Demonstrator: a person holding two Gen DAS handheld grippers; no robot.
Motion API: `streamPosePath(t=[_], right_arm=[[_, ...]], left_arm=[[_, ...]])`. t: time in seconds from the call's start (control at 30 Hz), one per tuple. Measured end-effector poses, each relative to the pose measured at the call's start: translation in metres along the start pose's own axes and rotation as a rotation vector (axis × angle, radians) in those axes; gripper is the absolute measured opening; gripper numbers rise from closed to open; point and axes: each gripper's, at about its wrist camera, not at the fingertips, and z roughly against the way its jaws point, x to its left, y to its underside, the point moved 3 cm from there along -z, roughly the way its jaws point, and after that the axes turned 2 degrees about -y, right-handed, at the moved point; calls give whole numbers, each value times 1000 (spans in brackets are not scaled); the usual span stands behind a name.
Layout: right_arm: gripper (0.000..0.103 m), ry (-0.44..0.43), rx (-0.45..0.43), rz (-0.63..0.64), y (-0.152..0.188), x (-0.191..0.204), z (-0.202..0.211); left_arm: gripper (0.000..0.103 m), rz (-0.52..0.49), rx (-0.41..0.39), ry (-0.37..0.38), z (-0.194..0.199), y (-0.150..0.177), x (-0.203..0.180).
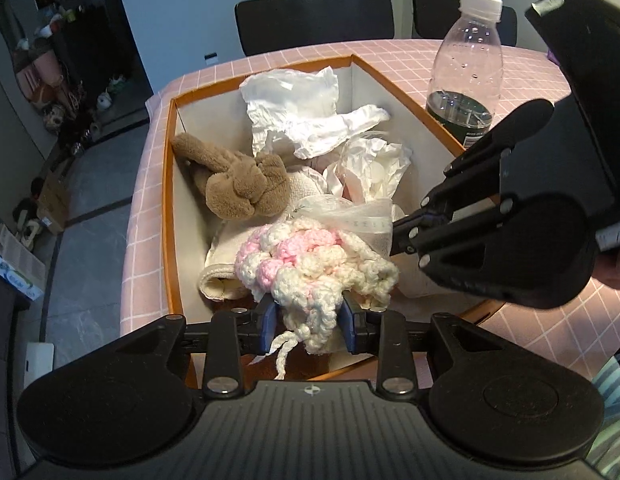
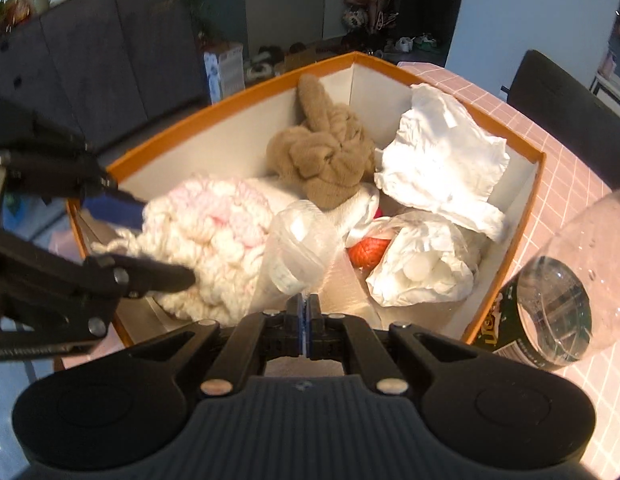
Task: Organize soft objects
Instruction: 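Open both tools to drop pouch and mesh bag into the box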
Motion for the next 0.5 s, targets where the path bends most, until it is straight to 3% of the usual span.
streamPosePath(t=[0.23,0.37,0.5], right_arm=[[3,29,3,66,-1,2,-4],[17,58,-37,80,-3,0,13],[26,56,-87,64,-3,-5,40]], left_arm=[[57,87,59,53,-1,-4,6],[69,111,48,48,11,-5,6],[71,125,12,33,34,-9,6]])
